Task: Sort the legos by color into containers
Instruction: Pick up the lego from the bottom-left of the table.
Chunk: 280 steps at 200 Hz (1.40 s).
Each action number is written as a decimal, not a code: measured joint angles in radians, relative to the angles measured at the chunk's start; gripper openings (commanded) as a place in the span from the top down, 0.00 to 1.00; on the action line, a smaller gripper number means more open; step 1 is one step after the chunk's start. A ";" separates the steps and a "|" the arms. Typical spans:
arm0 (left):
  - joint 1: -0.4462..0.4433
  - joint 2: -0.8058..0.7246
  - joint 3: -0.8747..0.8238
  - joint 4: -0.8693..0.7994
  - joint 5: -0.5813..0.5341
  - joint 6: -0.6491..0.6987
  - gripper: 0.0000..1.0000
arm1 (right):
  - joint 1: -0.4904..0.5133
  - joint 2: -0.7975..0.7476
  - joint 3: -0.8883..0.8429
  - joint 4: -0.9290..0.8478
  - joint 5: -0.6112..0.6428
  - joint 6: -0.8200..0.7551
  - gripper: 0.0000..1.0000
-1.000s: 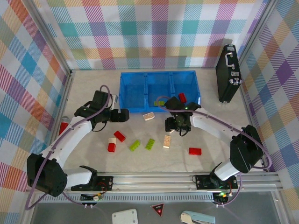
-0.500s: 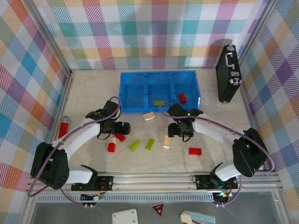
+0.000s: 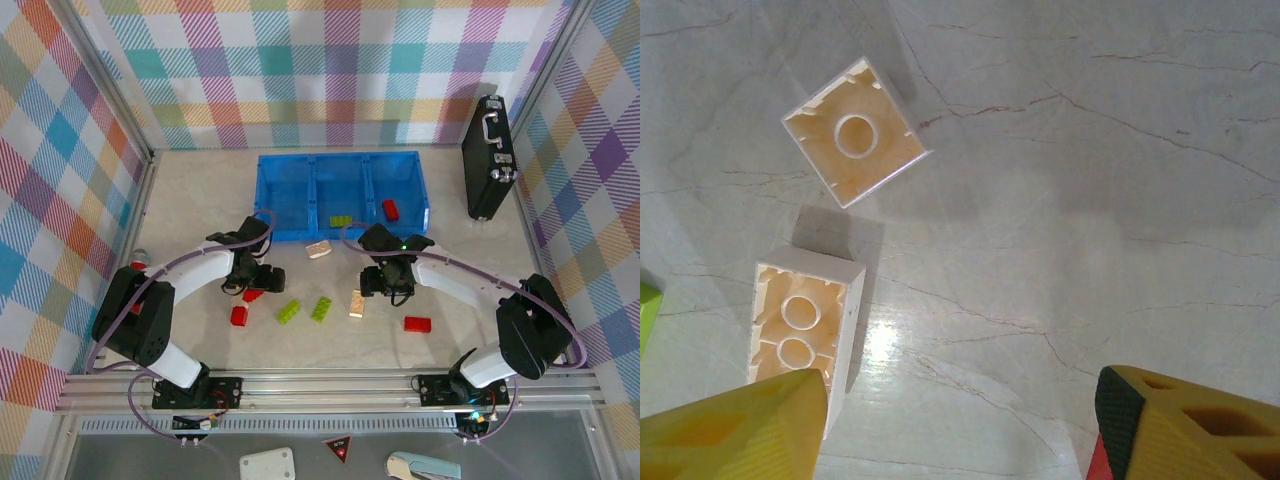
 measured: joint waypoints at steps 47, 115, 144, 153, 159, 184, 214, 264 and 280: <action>-0.002 0.001 -0.001 -0.005 -0.034 -0.081 0.13 | 0.000 -0.003 0.000 0.000 0.000 0.007 0.28; -0.055 -0.029 -0.021 -0.028 -0.031 -0.147 0.26 | 0.000 -0.004 0.000 0.000 0.000 0.007 0.29; -0.079 -0.037 -0.021 -0.033 -0.034 -0.172 0.36 | 0.000 -0.004 0.000 0.000 0.000 0.007 0.29; -0.085 -0.037 -0.021 -0.037 -0.035 -0.175 0.37 | 0.000 -0.004 0.000 0.000 0.000 0.007 0.29; -0.089 -0.037 -0.021 -0.039 -0.036 -0.177 0.37 | 0.000 -0.004 0.000 0.000 0.000 0.007 0.30; -0.101 -0.037 -0.024 -0.048 -0.036 -0.177 0.42 | 0.000 -0.005 0.000 0.000 0.000 0.007 0.30; -0.103 -0.037 -0.032 -0.051 -0.040 -0.182 0.53 | 0.004 -0.025 -0.001 -0.001 0.000 0.008 0.31; -0.107 -0.037 -0.042 -0.050 -0.047 -0.187 0.65 | 0.005 -0.085 -0.004 -0.021 0.025 0.018 0.31; -0.107 -0.040 -0.042 -0.051 -0.054 -0.187 0.66 | 0.005 -0.107 -0.004 -0.048 0.053 0.018 0.31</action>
